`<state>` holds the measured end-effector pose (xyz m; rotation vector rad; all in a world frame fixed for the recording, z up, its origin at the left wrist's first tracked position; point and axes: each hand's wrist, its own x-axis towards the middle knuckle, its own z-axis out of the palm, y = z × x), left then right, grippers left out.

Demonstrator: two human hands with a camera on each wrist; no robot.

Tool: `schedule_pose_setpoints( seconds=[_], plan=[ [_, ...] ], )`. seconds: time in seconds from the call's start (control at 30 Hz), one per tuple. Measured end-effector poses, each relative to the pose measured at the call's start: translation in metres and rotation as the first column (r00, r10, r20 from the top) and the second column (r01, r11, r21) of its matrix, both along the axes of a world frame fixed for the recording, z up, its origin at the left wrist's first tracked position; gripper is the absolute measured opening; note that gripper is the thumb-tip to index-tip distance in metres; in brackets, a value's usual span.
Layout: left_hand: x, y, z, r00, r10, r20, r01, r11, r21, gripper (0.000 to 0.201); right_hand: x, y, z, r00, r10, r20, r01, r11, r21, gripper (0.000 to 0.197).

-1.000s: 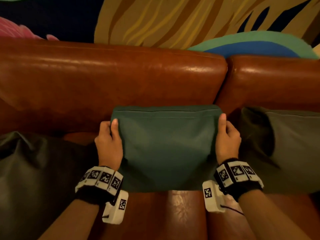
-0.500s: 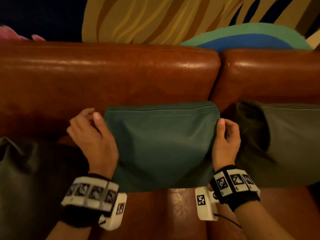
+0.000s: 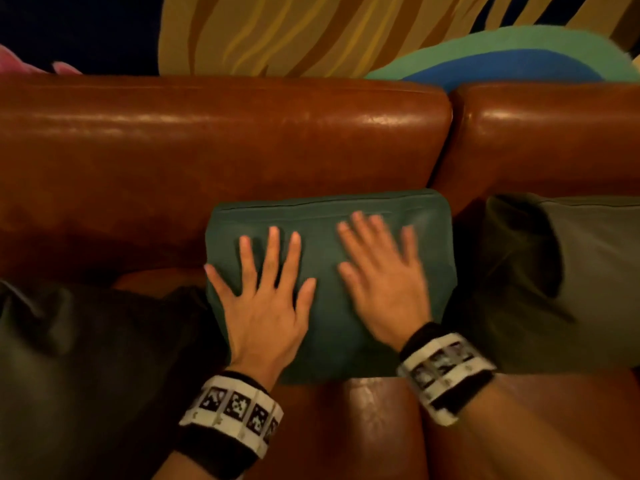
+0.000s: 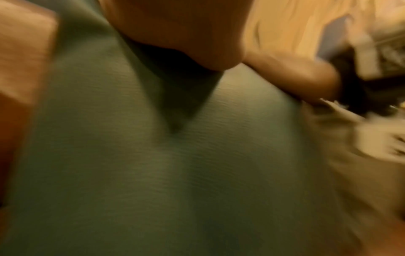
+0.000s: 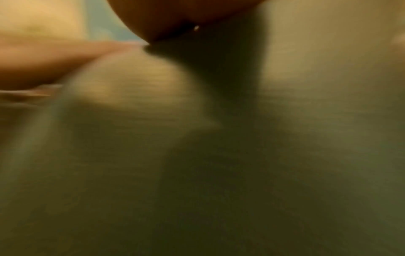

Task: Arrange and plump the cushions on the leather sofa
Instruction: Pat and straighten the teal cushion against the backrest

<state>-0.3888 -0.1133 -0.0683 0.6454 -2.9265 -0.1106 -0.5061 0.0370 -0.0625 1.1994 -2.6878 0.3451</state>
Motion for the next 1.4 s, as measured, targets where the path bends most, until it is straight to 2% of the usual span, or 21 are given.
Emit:
schedule_pose_setpoints(
  seconds=[0.07, 0.13, 0.2, 0.23, 0.3, 0.33, 0.37, 0.4, 0.43, 0.5, 0.57, 0.6, 0.77, 0.87, 0.97, 1.07, 1.17, 1.27, 1.33, 1.4],
  plan=[
    [0.000, -0.021, 0.000, 0.994, 0.110, -0.023, -0.109, 0.994, 0.023, 0.059, -0.031, 0.037, -0.002, 0.983, -0.186, 0.006, 0.185, 0.980, 0.069, 0.057],
    [0.002, -0.036, -0.003, 0.986, 0.144, -0.082, -0.139, 0.988, 0.060, 0.058, -0.046, 0.062, -0.005, 0.967, -0.246, 0.069, 0.240, 0.968, 0.078, 0.058],
    [0.005, -0.039, -0.005, 0.966, 0.137, -0.219, -0.103, 0.982, 0.160, 0.061, -0.046, 0.069, -0.007, 0.945, -0.255, 0.206, 0.274, 0.959, -0.070, 0.060],
    [0.009, -0.038, -0.007, 0.931, 0.204, -0.302, -0.121, 0.955, 0.271, 0.064, -0.040, 0.069, -0.006, 0.913, -0.280, 0.296, 0.348, 0.914, -0.207, 0.065],
    [0.017, -0.031, -0.006, 0.791, 0.451, -0.413, -0.214, 0.838, 0.502, 0.066, -0.024, 0.069, -0.003, 0.807, -0.378, 0.455, 0.572, 0.693, -0.439, 0.067],
    [0.022, -0.028, -0.006, 0.714, 0.556, -0.425, -0.259, 0.774, 0.578, 0.060, -0.015, 0.069, -0.003, 0.739, -0.403, 0.540, 0.663, 0.575, -0.479, 0.062],
    [0.025, -0.024, -0.005, 0.667, 0.623, -0.409, -0.277, 0.717, 0.639, 0.051, -0.007, 0.067, -0.004, 0.668, -0.391, 0.633, 0.735, 0.482, -0.477, 0.057],
    [0.027, -0.020, -0.005, 0.657, 0.651, -0.381, -0.264, 0.672, 0.692, 0.041, 0.001, 0.064, -0.004, 0.617, -0.351, 0.704, 0.776, 0.421, -0.470, 0.052],
    [0.029, -0.016, -0.003, 0.670, 0.641, -0.374, -0.235, 0.661, 0.713, 0.037, 0.005, 0.062, -0.004, 0.606, -0.314, 0.731, 0.786, 0.381, -0.488, 0.046],
    [0.027, -0.016, 0.006, 0.686, 0.565, -0.458, -0.161, 0.733, 0.661, 0.041, 0.006, 0.061, 0.004, 0.663, -0.293, 0.689, 0.745, 0.339, -0.574, 0.033],
    [0.025, -0.021, 0.015, 0.687, 0.516, -0.512, -0.119, 0.775, 0.621, 0.043, 0.003, 0.060, 0.012, 0.712, -0.253, 0.654, 0.700, 0.324, -0.637, 0.034],
    [0.023, -0.023, 0.017, 0.684, 0.523, -0.508, -0.115, 0.765, 0.633, 0.043, 0.002, 0.059, 0.014, 0.721, -0.220, 0.657, 0.689, 0.320, -0.650, 0.037],
    [0.019, -0.020, -0.001, 0.700, 0.620, -0.356, -0.202, 0.649, 0.733, 0.040, 0.003, 0.049, -0.010, 0.681, -0.203, 0.703, 0.712, 0.404, -0.574, 0.050],
    [0.015, -0.021, -0.009, 0.667, 0.668, -0.329, -0.202, 0.588, 0.783, 0.041, -0.003, 0.047, -0.017, 0.654, -0.175, 0.736, 0.729, 0.407, -0.551, 0.049],
    [0.012, -0.030, 0.003, 0.608, 0.709, -0.356, -0.143, 0.540, 0.829, 0.042, -0.008, 0.052, -0.007, 0.642, -0.115, 0.758, 0.725, 0.413, -0.551, 0.040],
    [0.002, -0.039, 0.022, 0.618, 0.679, -0.396, -0.129, 0.584, 0.801, 0.038, -0.019, 0.051, 0.007, 0.638, -0.129, 0.759, 0.729, 0.418, -0.541, 0.018],
    [-0.014, -0.044, 0.032, 0.609, 0.696, -0.380, -0.184, 0.590, 0.786, 0.035, -0.030, 0.043, 0.016, 0.639, -0.195, 0.744, 0.743, 0.405, -0.532, 0.026],
    [-0.021, -0.046, 0.038, 0.593, 0.676, -0.439, -0.135, 0.620, 0.773, 0.030, -0.029, 0.041, 0.026, 0.706, -0.166, 0.688, 0.686, 0.401, -0.607, 0.036],
    [-0.018, -0.046, 0.040, 0.614, 0.628, -0.479, -0.095, 0.661, 0.744, 0.039, -0.026, 0.045, 0.028, 0.734, -0.136, 0.665, 0.658, 0.386, -0.647, 0.044],
    [-0.019, -0.048, 0.033, 0.658, 0.596, -0.460, -0.085, 0.665, 0.742, 0.050, -0.027, 0.043, 0.021, 0.722, -0.145, 0.676, 0.665, 0.415, -0.621, 0.046]
  ],
)
